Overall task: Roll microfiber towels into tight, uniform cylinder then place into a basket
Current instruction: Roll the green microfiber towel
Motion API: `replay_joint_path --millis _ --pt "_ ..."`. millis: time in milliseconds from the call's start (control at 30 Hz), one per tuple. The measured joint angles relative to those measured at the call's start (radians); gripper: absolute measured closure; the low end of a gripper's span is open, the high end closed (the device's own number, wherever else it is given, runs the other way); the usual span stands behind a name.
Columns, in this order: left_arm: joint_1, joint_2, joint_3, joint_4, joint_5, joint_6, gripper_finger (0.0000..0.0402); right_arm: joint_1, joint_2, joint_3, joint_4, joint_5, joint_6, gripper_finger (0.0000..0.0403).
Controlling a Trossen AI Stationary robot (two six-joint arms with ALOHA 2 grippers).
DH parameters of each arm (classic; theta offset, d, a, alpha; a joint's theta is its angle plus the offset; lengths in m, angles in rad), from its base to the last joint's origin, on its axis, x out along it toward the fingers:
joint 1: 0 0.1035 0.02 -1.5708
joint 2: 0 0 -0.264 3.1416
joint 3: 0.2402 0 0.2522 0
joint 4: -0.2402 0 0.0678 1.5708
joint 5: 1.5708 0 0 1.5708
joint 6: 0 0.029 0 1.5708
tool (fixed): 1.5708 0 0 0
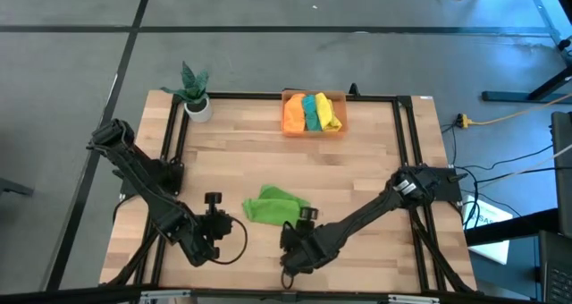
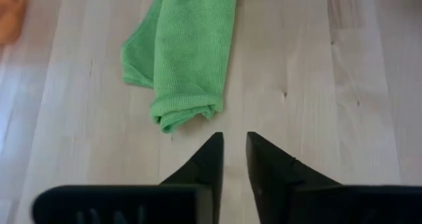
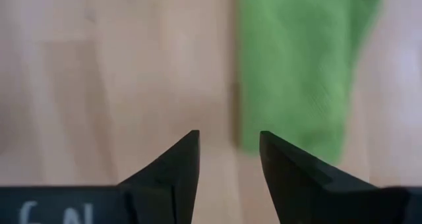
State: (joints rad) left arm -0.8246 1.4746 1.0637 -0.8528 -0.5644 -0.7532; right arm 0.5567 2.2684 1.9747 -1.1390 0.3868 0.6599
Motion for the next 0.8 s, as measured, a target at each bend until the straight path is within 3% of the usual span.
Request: replay_joint_path --millis 167,433,633,800 --pt "0.000 0.000 0.000 0.000 0.001 0.000 0.0317 -0.015 0.000 0.000 0.115 -0.023 -0.221 0.0244" --pt "-0.002 0.000 0.000 0.000 0.010 0.000 0.0316 -0.038 0.016 -0.001 0.123 -0.022 -0.453 0.0244" --pt "-0.010 0.001 0.000 0.000 0.010 0.001 0.0313 -0.057 0.079 -0.001 0.124 -0.029 -0.563 0.0244" --pt "-0.018 0.001 0.000 0.000 0.010 0.001 0.0313 -0.074 0.108 -0.001 0.125 0.050 -0.586 0.0244"
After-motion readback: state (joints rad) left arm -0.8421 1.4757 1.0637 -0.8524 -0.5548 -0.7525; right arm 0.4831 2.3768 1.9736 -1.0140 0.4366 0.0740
